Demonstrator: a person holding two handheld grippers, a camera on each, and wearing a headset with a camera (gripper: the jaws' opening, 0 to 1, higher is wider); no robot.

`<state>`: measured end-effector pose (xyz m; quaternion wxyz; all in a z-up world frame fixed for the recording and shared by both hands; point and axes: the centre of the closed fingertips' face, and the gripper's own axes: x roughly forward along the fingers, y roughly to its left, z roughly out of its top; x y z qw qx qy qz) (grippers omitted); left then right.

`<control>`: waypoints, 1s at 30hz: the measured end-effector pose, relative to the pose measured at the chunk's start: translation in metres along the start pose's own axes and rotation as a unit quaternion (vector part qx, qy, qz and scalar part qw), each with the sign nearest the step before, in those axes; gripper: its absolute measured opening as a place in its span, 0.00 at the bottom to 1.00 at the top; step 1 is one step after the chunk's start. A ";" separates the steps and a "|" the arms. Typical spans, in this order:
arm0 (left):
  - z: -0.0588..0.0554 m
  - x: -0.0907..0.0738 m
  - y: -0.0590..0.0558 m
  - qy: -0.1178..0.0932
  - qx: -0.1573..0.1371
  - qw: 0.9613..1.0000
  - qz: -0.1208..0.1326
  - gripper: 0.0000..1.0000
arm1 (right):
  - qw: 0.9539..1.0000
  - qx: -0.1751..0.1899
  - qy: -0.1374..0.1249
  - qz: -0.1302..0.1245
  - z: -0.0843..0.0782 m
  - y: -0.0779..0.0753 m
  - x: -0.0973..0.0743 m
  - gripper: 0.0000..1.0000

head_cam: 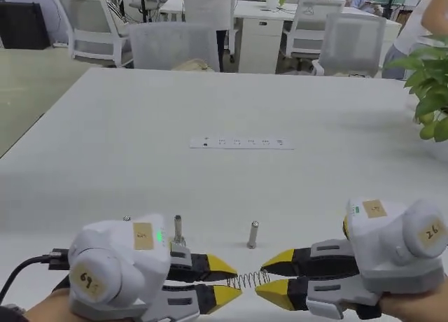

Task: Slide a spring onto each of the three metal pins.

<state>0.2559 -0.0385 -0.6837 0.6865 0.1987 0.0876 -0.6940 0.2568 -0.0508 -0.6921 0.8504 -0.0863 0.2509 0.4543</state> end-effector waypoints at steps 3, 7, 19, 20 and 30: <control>0.000 0.000 -0.001 0.000 0.002 1.000 -0.002 0.02 | 1.000 0.001 0.002 0.004 -0.001 0.001 0.000 0.14; 0.001 0.000 -0.001 -0.001 0.002 1.000 -0.003 0.02 | 1.000 0.001 0.004 0.009 -0.001 0.003 0.001 0.12; 0.000 0.000 -0.001 -0.001 0.001 1.000 -0.002 0.02 | 1.000 -0.011 0.004 0.017 0.008 0.008 -0.003 0.09; 0.000 -0.001 -0.001 0.000 0.001 1.000 -0.001 0.02 | 1.000 -0.011 0.004 0.017 0.009 0.008 -0.003 0.09; -0.002 0.000 -0.001 0.001 -0.002 1.000 0.001 0.02 | 0.999 -0.031 0.004 0.023 0.025 0.014 -0.003 0.10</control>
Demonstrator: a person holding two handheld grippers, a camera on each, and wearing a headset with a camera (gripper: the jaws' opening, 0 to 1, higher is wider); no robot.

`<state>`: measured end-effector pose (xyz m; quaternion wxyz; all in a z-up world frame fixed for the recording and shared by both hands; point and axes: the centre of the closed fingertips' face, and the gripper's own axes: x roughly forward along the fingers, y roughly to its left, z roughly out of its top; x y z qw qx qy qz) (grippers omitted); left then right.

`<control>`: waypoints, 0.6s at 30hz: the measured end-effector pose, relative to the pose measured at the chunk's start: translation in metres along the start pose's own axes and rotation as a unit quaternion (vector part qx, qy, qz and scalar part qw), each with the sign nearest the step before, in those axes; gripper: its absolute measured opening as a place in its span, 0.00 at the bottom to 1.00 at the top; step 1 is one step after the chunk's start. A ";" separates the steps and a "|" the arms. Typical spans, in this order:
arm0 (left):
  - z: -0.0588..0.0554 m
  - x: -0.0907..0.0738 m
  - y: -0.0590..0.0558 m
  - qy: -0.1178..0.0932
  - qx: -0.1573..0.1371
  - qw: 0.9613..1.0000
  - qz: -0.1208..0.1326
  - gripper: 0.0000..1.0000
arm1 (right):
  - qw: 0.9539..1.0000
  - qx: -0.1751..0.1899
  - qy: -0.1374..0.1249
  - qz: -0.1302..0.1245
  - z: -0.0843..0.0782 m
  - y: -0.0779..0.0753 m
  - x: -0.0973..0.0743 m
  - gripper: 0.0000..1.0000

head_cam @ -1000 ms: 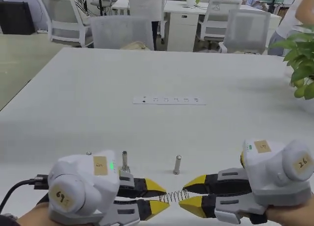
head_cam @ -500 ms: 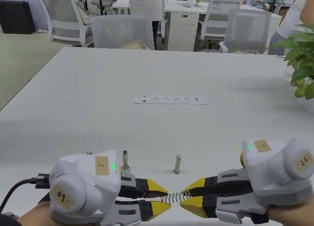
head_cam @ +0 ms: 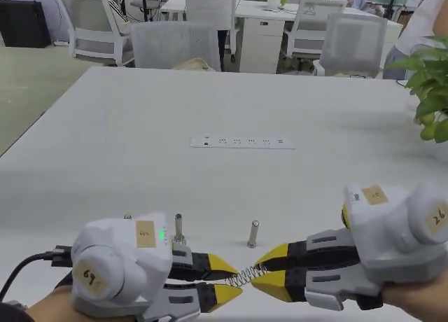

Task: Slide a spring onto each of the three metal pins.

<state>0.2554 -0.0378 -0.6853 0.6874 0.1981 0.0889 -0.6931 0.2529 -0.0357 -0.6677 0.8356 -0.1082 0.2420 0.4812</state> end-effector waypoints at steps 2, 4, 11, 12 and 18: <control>0.000 0.000 0.000 -0.001 -0.001 1.000 0.000 0.02 | 1.000 -0.006 0.005 0.002 0.002 0.000 0.001 0.10; 0.000 0.000 0.000 -0.001 -0.001 1.000 0.001 0.02 | 1.000 -0.013 0.016 0.004 0.002 0.000 0.002 0.10; 0.000 0.001 0.000 -0.001 -0.003 1.000 0.002 0.02 | 0.996 -0.057 0.071 0.020 0.006 0.002 0.004 0.09; 0.000 0.001 0.001 -0.002 -0.004 1.000 0.002 0.02 | 0.995 -0.062 0.075 0.022 0.007 0.002 0.004 0.09; 0.002 0.001 0.002 -0.005 -0.006 1.000 0.005 0.02 | 0.987 -0.087 0.126 0.041 0.010 0.003 0.005 0.09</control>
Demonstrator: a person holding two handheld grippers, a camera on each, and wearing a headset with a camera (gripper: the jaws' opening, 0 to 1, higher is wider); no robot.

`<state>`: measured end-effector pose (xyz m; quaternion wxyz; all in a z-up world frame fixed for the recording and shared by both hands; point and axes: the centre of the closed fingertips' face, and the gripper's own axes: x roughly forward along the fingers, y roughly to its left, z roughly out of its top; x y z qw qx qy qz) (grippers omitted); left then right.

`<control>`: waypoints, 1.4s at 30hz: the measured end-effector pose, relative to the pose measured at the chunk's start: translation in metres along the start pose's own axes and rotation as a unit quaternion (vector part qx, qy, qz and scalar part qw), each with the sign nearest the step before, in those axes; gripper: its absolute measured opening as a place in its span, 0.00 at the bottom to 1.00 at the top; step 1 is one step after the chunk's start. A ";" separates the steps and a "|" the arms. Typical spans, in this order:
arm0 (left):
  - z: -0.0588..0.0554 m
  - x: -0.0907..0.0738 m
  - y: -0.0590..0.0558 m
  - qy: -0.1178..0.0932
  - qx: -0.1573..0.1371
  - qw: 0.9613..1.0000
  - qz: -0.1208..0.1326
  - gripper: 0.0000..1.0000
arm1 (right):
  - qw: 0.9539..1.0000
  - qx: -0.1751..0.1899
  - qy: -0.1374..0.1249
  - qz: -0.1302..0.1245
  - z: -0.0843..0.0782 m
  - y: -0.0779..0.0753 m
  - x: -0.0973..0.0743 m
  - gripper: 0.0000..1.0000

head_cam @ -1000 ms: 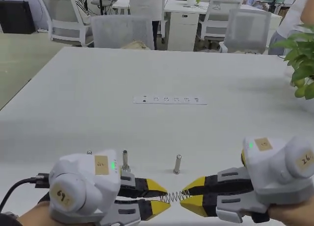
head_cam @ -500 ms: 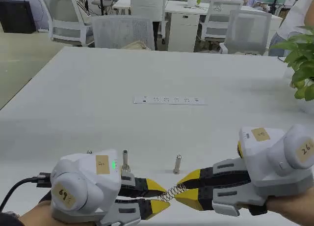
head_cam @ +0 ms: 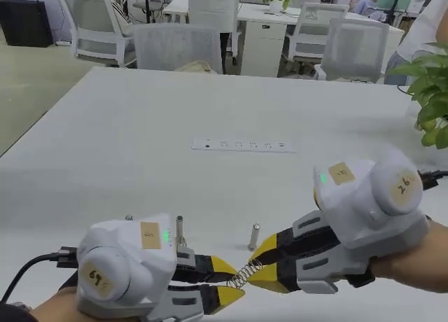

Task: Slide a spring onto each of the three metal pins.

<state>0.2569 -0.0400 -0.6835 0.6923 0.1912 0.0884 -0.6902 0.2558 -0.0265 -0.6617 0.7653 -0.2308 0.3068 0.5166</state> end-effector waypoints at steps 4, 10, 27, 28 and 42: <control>0.000 0.000 0.002 -0.002 -0.004 1.000 0.005 0.02 | 1.000 -0.014 0.020 0.008 0.003 -0.001 0.002 0.09; 0.000 -0.002 0.005 -0.005 -0.008 1.000 0.012 0.02 | 0.998 -0.033 0.056 0.023 0.007 -0.001 0.004 0.09; 0.001 -0.001 0.009 -0.012 -0.023 1.000 0.016 0.02 | 0.990 -0.069 0.111 0.047 0.012 -0.001 0.009 0.08; 0.001 -0.001 0.008 -0.013 -0.027 0.999 0.013 0.02 | 0.990 -0.067 0.117 0.051 0.011 -0.001 0.008 0.08; 0.001 0.003 0.006 -0.017 -0.054 0.998 0.008 0.03 | 0.985 -0.030 0.154 0.067 0.008 -0.002 0.007 0.08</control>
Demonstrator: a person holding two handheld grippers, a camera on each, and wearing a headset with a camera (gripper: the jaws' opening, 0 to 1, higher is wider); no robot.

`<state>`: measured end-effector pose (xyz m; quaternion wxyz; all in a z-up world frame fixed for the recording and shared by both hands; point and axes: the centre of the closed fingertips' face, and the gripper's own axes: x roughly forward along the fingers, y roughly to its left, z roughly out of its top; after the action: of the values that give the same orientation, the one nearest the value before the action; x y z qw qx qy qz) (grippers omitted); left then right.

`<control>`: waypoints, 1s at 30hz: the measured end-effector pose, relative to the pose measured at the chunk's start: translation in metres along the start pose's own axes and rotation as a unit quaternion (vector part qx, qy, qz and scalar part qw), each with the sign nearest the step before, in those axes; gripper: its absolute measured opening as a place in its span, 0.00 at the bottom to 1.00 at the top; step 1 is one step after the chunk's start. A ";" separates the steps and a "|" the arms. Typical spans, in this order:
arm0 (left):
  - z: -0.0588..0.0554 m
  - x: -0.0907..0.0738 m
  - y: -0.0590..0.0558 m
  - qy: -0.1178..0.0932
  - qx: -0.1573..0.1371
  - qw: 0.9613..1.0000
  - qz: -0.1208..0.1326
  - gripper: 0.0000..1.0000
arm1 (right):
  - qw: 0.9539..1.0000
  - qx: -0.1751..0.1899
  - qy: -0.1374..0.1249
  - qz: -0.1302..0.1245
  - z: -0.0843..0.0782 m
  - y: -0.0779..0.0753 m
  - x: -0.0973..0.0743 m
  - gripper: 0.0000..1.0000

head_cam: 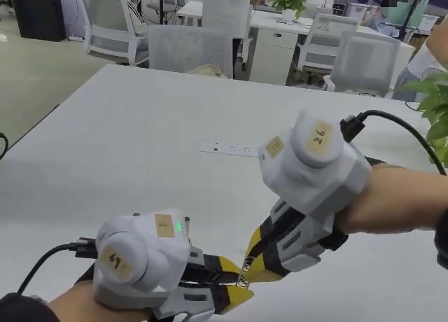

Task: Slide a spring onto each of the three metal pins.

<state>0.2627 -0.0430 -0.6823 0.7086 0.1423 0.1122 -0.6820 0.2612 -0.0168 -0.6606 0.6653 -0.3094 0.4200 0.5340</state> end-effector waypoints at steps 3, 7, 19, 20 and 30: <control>0.001 -0.001 0.001 -0.002 -0.003 1.000 0.002 0.03 | 1.000 0.002 0.001 -0.001 0.000 -0.001 -0.001 0.08; 0.001 0.000 0.001 -0.003 -0.003 1.000 0.003 0.04 | 1.000 0.005 0.001 -0.001 0.000 -0.001 -0.002 0.08; -0.002 -0.001 0.002 -0.002 -0.025 1.000 0.004 0.17 | 1.000 0.012 0.004 -0.006 -0.005 -0.005 -0.003 0.08; -0.002 -0.001 0.002 -0.002 -0.028 1.000 0.004 0.19 | 1.000 0.012 0.003 -0.007 -0.006 -0.005 -0.003 0.08; -0.005 -0.002 0.004 0.006 -0.042 0.999 0.014 0.43 | 1.000 0.016 0.002 -0.012 -0.008 -0.009 -0.004 0.08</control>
<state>0.2671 -0.0396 -0.6867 0.7226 0.1182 0.1426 -0.6659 0.2678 -0.0275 -0.6610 0.6756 -0.3046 0.4265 0.5186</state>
